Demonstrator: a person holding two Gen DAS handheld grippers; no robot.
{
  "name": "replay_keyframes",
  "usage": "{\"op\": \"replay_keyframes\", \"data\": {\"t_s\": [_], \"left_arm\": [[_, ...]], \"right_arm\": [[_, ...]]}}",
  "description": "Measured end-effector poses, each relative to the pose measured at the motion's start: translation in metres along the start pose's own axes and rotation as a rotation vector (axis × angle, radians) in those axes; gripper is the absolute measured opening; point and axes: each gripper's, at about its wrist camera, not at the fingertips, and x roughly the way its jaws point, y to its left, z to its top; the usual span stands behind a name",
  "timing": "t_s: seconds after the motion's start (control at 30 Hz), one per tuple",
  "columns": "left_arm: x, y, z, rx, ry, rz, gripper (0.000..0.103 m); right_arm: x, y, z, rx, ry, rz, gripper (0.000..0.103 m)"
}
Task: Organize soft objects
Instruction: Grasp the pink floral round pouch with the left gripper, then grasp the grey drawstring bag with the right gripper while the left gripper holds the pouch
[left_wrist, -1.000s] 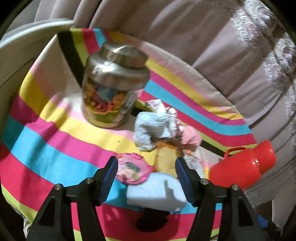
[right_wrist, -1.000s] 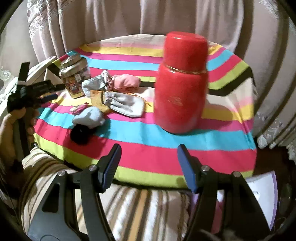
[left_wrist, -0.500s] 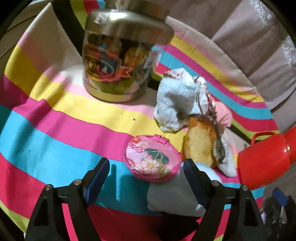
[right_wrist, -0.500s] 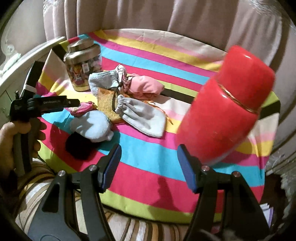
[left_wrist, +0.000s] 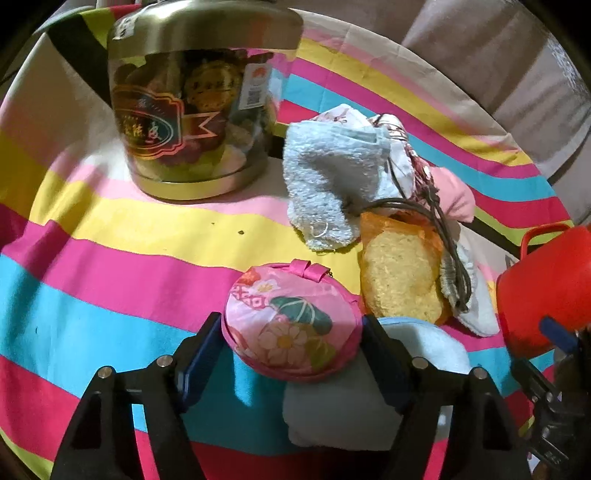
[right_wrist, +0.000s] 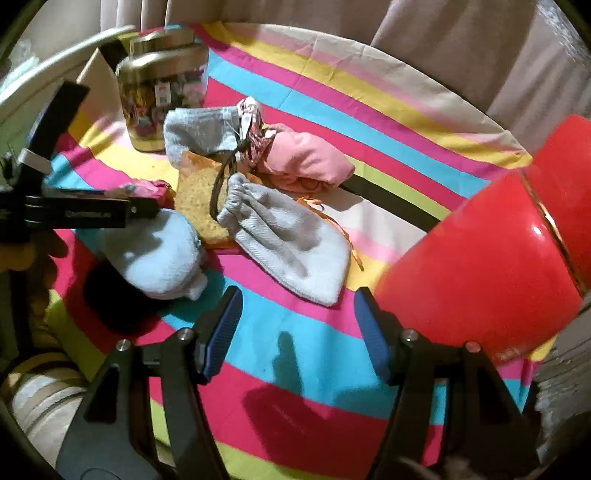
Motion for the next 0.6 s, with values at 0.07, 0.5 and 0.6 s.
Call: {"op": "replay_keyframes", "data": {"t_s": [0.07, 0.5, 0.6], "left_arm": [[0.000, -0.001, 0.001, 0.003, -0.003, -0.003, 0.073], [-0.034, 0.017, -0.011, -0.055, -0.091, -0.056, 0.072], [-0.042, 0.018, -0.010, -0.062, -0.113, -0.060, 0.072]], "right_arm": [[0.009, 0.003, 0.002, -0.022, 0.009, -0.015, 0.068], [0.054, 0.009, 0.016, -0.081, 0.057, -0.032, 0.070], [0.063, 0.010, 0.020, -0.093, 0.064, -0.036, 0.072]]}}
